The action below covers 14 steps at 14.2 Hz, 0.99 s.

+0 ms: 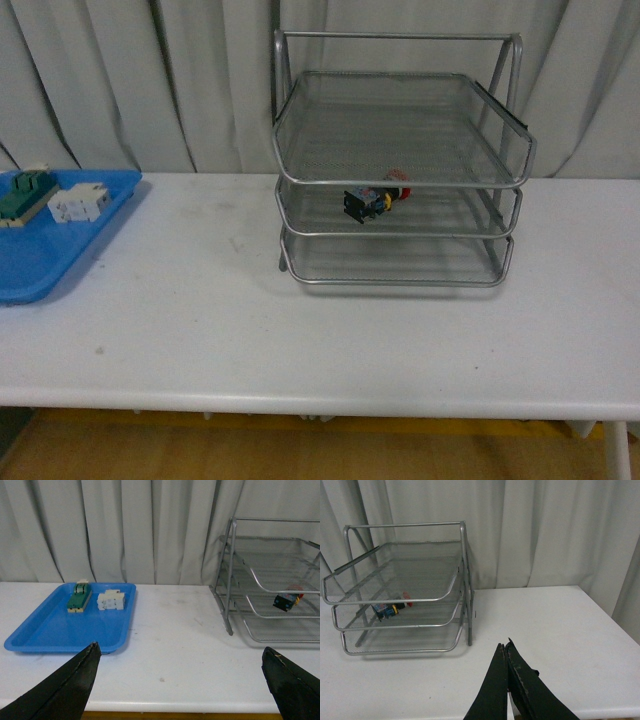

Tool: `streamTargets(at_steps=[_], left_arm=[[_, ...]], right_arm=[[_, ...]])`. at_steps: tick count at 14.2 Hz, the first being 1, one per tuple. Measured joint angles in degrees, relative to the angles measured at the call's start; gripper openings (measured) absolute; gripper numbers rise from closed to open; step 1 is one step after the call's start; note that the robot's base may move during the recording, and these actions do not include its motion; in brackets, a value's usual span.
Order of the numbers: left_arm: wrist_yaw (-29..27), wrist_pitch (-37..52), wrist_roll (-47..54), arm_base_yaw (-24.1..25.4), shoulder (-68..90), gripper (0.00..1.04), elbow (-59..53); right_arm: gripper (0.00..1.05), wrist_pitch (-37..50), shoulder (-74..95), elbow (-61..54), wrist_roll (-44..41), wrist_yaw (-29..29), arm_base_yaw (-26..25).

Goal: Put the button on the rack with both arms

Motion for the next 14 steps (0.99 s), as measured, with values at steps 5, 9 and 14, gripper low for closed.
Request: streamTargets(at_steps=[5, 9, 14], left_arm=[[0.0, 0.0, 0.0, 0.0, 0.0, 0.98, 0.0], [0.0, 0.0, 0.0, 0.0, 0.0, 0.98, 0.0], [0.0, 0.0, 0.0, 0.0, 0.0, 0.98, 0.0]], right_arm=[[0.02, -5.6, -5.7, 0.0, 0.0, 0.0, 0.0], [0.02, -11.1, -11.3, 0.0, 0.0, 0.0, 0.0], [0.02, -17.9, -17.2, 0.0, 0.0, 0.0, 0.0]])
